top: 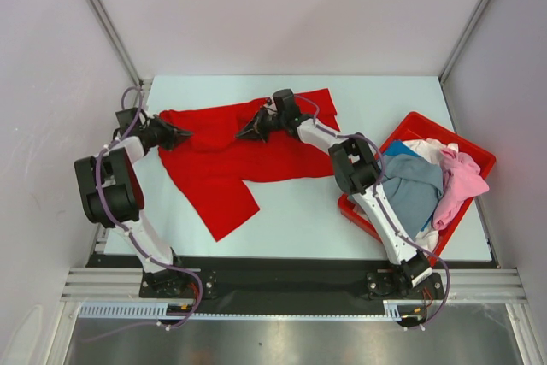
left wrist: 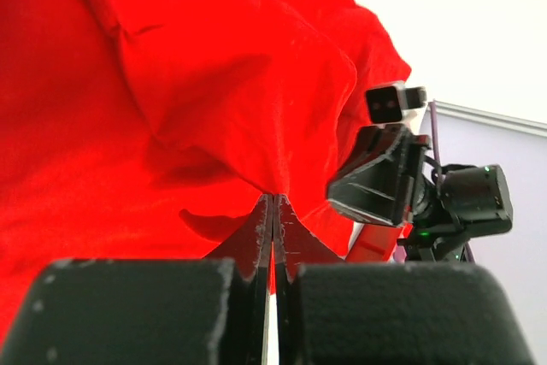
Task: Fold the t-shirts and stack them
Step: Fold the tshirt
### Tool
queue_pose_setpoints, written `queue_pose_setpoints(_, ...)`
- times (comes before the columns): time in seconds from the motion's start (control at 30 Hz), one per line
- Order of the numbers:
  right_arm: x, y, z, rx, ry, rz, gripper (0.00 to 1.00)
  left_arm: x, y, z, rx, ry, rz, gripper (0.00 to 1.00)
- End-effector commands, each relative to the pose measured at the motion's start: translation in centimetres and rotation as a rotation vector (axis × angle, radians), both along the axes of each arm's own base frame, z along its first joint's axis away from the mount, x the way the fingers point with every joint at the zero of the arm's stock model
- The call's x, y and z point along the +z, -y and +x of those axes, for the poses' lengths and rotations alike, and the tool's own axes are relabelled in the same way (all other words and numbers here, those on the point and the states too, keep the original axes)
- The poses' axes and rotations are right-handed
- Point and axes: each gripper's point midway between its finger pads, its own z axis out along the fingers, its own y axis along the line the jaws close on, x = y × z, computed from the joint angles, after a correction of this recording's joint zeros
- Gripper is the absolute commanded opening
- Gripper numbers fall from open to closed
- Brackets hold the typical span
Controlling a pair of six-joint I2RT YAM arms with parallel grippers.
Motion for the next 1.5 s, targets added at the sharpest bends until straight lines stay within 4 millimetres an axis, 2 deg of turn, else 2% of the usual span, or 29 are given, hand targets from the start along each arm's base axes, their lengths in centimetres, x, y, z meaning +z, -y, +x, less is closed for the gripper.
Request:
queue_pose_setpoints(0.0, 5.0, 0.2, -2.2, 0.072, 0.004, 0.011, 0.00, 1.2, 0.4, -1.0, -0.026, 0.019, 0.045, 0.00)
queue_pose_setpoints(0.1, 5.0, 0.6, -2.8, 0.081, 0.007, -0.013, 0.00, 0.4, 0.6, -1.9, -0.031, -0.009, 0.041, 0.00)
queue_pose_setpoints(0.13, 4.3, 0.7, -3.2, 0.081, -0.010, -0.025, 0.00, 0.0, 0.7, -2.3, -0.036, -0.020, 0.041, 0.00)
queue_pose_setpoints(0.37, 4.8, 1.1, -4.3, 0.092, -0.023, -0.037, 0.00, -1.4, 1.2, -3.9, -0.040, -0.066, 0.036, 0.00)
queue_pose_setpoints(0.63, 4.3, 1.5, -5.2, 0.108, -0.070, -0.060, 0.00, -1.2, 1.0, -4.6, -0.035, -0.089, 0.052, 0.00)
queue_pose_setpoints(0.8, 4.2, 1.4, -5.4, 0.105, -0.106, -0.053, 0.00, -0.2, 1.3, -4.4, -0.033, -0.074, 0.023, 0.01)
queue_pose_setpoints(0.87, 3.8, 1.6, -5.5, 0.107, -0.116, -0.063, 0.00, -0.6, 1.2, -4.8, -0.024, -0.105, 0.022, 0.06)
queue_pose_setpoints(1.03, 2.2, 1.9, -5.7, 0.109, -0.136, -0.105, 0.01, -3.3, 0.9, -5.6, -0.020, -0.189, 0.042, 0.09)
queue_pose_setpoints(1.13, 1.2, 2.2, -5.6, 0.121, -0.125, -0.121, 0.07, -3.7, 0.4, -5.9, -0.017, -0.211, 0.082, 0.19)
queue_pose_setpoints(1.17, 1.2, 2.5, -5.7, 0.125, -0.130, -0.150, 0.10, -3.5, 0.0, -6.0, -0.010, -0.212, 0.108, 0.32)
queue_pose_setpoints(1.2, 1.3, 2.7, -5.6, 0.131, -0.106, -0.168, 0.13, -3.2, -0.2, -6.1, -0.002, -0.205, 0.135, 0.36)
queue_pose_setpoints(1.23, 1.2, 3.1, -5.3, 0.136, -0.070, -0.194, 0.17, -2.6, -0.9, -6.1, 0.018, -0.186, 0.174, 0.40)
queue_pose_setpoints(1.27, 1.3, 3.7, -5.1, 0.152, -0.004, -0.223, 0.26, -1.1, -2.1, -6.0, 0.052, -0.145, 0.245, 0.53)
queue_pose_setpoints(1.33, 1.9, 4.8, -4.3, 0.132, 0.051, -0.281, 0.32, 0.5, -3.5, -5.8, 0.093, -0.096, 0.304, 0.60)
queue_pose_setpoints(1.37, 2.9, 5.7, -3.6, 0.122, 0.115, -0.297, 0.40, 2.2, -4.2, -5.1, 0.119, -0.038, 0.339, 0.65)
queue_pose_setpoints(1.4, 2.9, 6.5, -2.8, 0.093, 0.143, -0.333, 0.44, 3.3, -4.7, -4.4, 0.132, 0.000, 0.361, 0.66)
queue_pose_setpoints(1.43, 3.3, 7.0, -2.3, 0.080, 0.173, -0.351, 0.52, 4.2, -5.2, -3.6, 0.145, 0.043, 0.380, 0.67)
queue_pose_setpoints(1.47, 3.5, 8.2, -1.2, 0.052, 0.199, -0.373, 0.56, 4.4, -5.3, -2.8, 0.139, 0.064, 0.372, 0.69)
